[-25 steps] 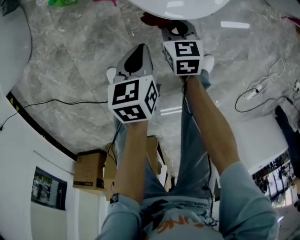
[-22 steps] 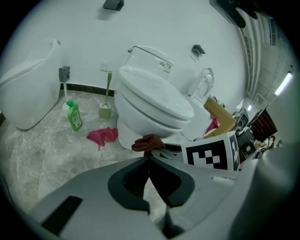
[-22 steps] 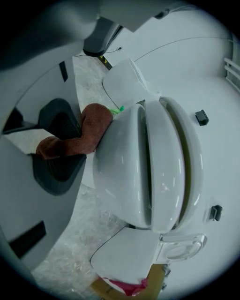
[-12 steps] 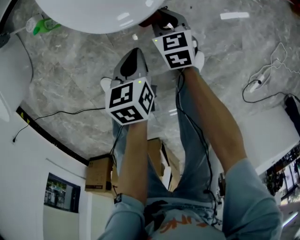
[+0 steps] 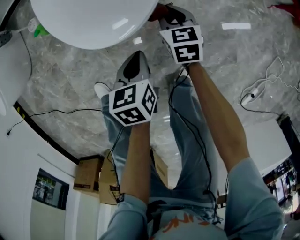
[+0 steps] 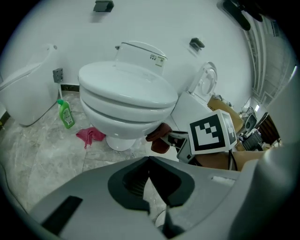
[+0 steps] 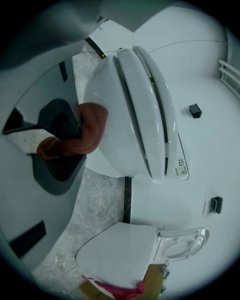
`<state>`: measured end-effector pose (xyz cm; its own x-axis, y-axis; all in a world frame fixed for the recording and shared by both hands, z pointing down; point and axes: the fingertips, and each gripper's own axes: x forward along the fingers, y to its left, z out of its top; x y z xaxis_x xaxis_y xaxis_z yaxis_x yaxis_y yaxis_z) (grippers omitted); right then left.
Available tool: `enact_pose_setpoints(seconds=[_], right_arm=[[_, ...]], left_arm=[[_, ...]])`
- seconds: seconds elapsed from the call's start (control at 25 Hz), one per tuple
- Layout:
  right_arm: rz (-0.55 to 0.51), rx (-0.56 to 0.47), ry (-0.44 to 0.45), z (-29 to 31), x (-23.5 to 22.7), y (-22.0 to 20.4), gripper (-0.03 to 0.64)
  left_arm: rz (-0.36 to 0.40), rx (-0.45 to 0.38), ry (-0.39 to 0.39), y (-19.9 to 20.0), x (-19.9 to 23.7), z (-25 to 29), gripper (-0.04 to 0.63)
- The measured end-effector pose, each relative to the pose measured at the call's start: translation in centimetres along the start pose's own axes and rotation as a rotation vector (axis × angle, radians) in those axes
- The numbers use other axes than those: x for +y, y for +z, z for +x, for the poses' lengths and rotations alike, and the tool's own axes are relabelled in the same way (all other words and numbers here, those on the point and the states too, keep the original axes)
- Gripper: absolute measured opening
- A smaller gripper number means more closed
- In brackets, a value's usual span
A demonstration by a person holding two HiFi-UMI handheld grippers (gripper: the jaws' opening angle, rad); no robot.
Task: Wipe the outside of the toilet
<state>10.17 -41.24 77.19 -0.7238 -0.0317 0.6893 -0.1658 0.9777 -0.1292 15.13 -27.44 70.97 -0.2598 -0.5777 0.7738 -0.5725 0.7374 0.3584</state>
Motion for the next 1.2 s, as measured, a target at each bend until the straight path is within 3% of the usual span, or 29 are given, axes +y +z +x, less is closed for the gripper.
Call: enact_pose_setpoints(seconds=[0.12, 0.4, 0.64, 1.2], right_arm=[[0.028, -0.007, 0.024, 0.4, -0.9, -0.3, 0.077], [0.294, -0.008, -0.033, 1.4, -5.9, -3.6, 0.077], [0.410, -0.038, -0.034, 2.4, -9.1, -4.2, 0.077], [0.358, -0.064, 0.075, 6.3, -5.9, -1.8, 0.075]], left_arm=[[-0.016, -0.004, 0.012, -0.7, -0.1, 0.5, -0.005], [-0.019, 0.035, 0.030, -2.5, 0.0, 1.9, -0.005], [-0.025, 0.027, 0.015, -2.4, -2.0, 3.7, -0.005], [-0.116, -0.049, 0.064, -2.1, 0.7, 3.6, -0.005]])
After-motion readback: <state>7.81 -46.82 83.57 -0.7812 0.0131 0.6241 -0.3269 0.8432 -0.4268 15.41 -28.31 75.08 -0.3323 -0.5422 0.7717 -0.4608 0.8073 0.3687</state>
